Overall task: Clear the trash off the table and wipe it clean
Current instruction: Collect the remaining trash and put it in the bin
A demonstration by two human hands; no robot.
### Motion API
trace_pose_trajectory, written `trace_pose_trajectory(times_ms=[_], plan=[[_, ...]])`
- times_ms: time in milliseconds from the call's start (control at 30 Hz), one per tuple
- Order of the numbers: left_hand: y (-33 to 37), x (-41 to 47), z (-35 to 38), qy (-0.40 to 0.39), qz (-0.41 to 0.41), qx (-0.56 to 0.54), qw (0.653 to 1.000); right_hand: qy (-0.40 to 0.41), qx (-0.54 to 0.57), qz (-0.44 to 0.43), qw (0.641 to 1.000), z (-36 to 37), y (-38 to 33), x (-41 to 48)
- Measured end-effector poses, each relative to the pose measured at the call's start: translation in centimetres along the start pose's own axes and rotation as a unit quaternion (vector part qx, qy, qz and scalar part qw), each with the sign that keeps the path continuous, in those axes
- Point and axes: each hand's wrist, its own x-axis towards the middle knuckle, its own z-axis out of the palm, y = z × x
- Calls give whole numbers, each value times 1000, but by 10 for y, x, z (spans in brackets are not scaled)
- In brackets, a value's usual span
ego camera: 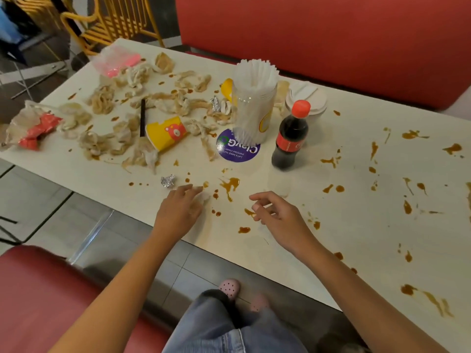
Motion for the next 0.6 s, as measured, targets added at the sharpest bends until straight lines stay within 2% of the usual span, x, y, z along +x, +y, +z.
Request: trace_pose_trajectory(times_ms=[100, 200, 467, 600], plan=[[-2, 1, 7, -13, 3, 35, 999, 1, -3, 4, 1000, -1, 3, 2], [-10, 3, 13, 4, 43, 32, 999, 11, -4, 15, 1000, 1, 5, 4], [-35, 22, -18, 22, 84, -84, 993, 89, -12, 55, 994, 22, -5, 29], [-59, 29, -55, 31, 103, -129, 986, 89, -53, 41, 994, 59, -24, 62]])
